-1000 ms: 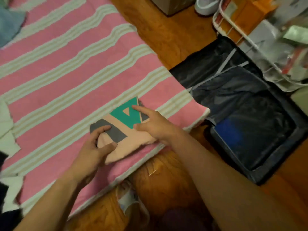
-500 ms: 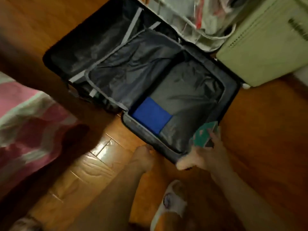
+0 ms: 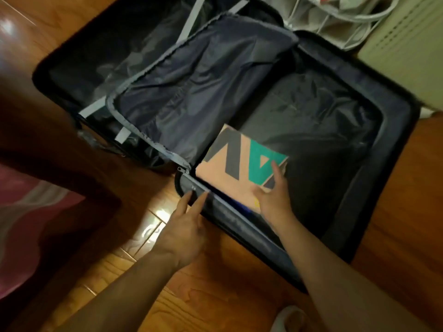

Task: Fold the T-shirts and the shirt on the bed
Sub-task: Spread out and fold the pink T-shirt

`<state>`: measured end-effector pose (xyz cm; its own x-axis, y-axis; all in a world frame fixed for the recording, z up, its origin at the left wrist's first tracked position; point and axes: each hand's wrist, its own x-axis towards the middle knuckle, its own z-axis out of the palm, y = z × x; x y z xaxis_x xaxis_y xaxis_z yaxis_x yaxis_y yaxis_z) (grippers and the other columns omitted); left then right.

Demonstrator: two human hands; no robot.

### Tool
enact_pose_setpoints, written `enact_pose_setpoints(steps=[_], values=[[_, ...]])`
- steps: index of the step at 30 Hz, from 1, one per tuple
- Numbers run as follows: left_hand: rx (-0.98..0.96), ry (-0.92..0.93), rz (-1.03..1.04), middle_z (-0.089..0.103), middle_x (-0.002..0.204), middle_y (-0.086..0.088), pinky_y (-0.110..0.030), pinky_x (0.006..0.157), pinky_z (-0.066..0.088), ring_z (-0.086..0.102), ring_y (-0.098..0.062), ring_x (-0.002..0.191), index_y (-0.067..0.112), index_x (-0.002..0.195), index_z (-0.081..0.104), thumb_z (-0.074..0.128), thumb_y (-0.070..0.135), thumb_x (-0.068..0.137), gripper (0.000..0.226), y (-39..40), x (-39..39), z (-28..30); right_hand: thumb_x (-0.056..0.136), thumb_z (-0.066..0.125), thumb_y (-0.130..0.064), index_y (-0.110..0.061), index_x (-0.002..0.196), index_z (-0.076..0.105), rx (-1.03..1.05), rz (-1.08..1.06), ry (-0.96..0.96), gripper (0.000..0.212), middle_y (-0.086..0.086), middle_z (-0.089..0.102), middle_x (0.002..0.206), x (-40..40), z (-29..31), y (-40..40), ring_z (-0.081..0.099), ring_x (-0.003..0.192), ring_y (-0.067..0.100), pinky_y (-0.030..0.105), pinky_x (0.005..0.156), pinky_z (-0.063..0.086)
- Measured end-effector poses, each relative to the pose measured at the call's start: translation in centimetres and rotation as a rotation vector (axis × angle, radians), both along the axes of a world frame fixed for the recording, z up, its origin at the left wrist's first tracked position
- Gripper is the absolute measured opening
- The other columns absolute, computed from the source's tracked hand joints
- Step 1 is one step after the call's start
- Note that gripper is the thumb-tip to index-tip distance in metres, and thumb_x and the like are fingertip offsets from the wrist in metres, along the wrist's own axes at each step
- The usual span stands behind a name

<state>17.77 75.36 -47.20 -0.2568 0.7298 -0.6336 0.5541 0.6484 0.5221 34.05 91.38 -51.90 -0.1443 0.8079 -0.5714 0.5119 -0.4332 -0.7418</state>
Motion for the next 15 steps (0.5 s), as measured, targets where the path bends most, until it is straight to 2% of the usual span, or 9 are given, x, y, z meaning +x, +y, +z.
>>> enact_pose_setpoints(steps=[2,4,8,11,13,15], values=[[-0.023,0.019,-0.037,-0.015,0.168,0.010,-0.028,0.115,0.034,0.021,-0.021,0.154,0.043,0.161,0.005,0.053,0.015,0.097,0.085,1.1,-0.6,-2.0,0.090,0.067,0.003,-0.032,0.158,0.024,-0.057,0.119,-0.138,0.088,0.002,0.027,0.157,-0.2,-3.6,-1.3,0.038,0.143,0.022,0.030,0.107,0.041],[-0.042,0.047,-0.077,-0.024,0.166,0.011,-0.032,0.117,0.036,0.019,-0.021,0.155,0.041,0.161,0.004,0.052,0.015,0.094,0.087,1.5,-0.9,-3.4,0.092,0.066,0.001,-0.031,0.159,0.021,-0.039,0.141,-0.247,0.087,0.003,0.025,0.157,-0.2,-5.4,-1.9,0.036,0.143,0.021,0.034,0.111,0.040],[-0.013,0.029,-0.086,-0.022,0.166,0.012,-0.032,0.120,0.032,0.015,-0.018,0.156,0.042,0.160,0.011,0.051,0.014,0.092,0.084,0.5,-1.0,-3.7,0.089,0.068,0.002,-0.023,0.161,0.020,-0.012,0.085,-0.291,0.089,0.009,0.030,0.154,-1.2,-5.6,-1.4,0.041,0.140,0.024,0.034,0.114,0.036],[-0.060,0.013,-0.107,-0.023,0.165,0.015,-0.034,0.115,0.039,0.024,-0.021,0.153,0.046,0.160,0.007,0.053,0.014,0.093,0.086,-0.8,-1.1,-1.4,0.089,0.070,-0.004,-0.024,0.161,0.007,-0.191,0.197,-0.323,0.097,0.012,0.034,0.152,-1.7,-3.6,-0.5,0.045,0.136,0.029,0.038,0.108,0.046],[-0.113,0.027,-0.123,-0.021,0.166,0.011,-0.035,0.110,0.044,0.029,-0.024,0.151,0.048,0.159,0.005,0.054,0.017,0.093,0.088,-1.7,-1.4,1.0,0.094,0.064,-0.011,-0.026,0.161,0.001,-0.302,0.427,-0.461,0.093,0.014,0.035,0.151,-1.9,-0.2,-0.1,0.046,0.133,0.032,0.036,0.100,0.048],[-0.164,0.021,-0.105,-0.010,0.169,0.003,-0.036,0.113,0.041,0.034,-0.025,0.148,0.047,0.158,0.010,0.054,0.019,0.094,0.083,-2.7,-2.1,3.7,0.097,0.058,-0.015,-0.022,0.161,0.009,-0.224,0.623,-0.639,0.081,0.017,0.035,0.149,-2.0,4.3,0.0,0.047,0.131,0.035,0.038,0.101,0.045]])
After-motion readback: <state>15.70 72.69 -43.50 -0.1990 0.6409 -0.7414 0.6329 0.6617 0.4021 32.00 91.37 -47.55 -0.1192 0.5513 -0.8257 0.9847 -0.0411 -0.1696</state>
